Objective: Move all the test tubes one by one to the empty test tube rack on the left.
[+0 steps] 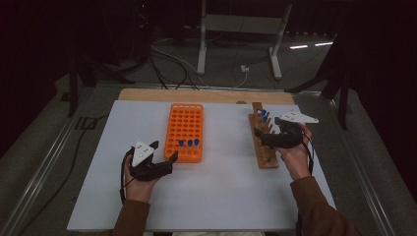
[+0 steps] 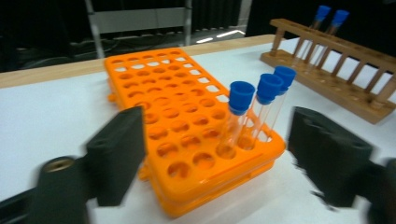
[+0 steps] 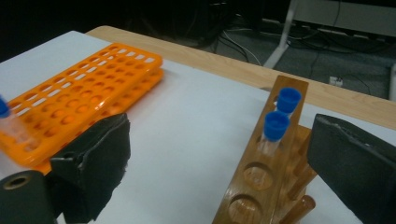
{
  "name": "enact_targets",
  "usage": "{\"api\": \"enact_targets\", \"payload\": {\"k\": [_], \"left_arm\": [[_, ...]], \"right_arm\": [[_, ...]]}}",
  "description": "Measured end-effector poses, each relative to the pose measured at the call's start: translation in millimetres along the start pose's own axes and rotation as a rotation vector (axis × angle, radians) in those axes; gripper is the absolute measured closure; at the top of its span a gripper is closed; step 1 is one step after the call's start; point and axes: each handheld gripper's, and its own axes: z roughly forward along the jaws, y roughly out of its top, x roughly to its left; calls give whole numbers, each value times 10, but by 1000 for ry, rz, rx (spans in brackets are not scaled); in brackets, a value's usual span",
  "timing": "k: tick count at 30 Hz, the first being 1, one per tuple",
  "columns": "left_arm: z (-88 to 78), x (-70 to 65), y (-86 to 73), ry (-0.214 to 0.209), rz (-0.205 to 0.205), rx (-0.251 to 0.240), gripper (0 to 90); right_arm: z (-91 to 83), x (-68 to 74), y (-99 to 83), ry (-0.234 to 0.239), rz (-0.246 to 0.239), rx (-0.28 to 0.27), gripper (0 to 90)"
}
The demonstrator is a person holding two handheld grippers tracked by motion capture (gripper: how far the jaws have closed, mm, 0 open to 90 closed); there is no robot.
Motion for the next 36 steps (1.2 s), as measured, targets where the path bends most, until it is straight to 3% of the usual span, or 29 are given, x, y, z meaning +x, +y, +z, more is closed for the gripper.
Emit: {"api": "enact_targets", "payload": {"k": [6,8,16,20,36], "left_arm": [[-58,35,-2,-6,-27,2,19],[-63,39,1,-12,-31,-3,12],[-48,49,-11,-13,-37,3,8],[-33,64,-19,1,-36,14,9],[-31,68,-27,9,-40,18,9]], "right_arm": [[119,-59,37,-47,7,9,148],[172,-74,40,-52,5,24,193],[378,-196,-25,-90,32,79,541],[426,-252,-51,-96,42,90,662],[596,-338,-98,-130,60,117,753]]}}
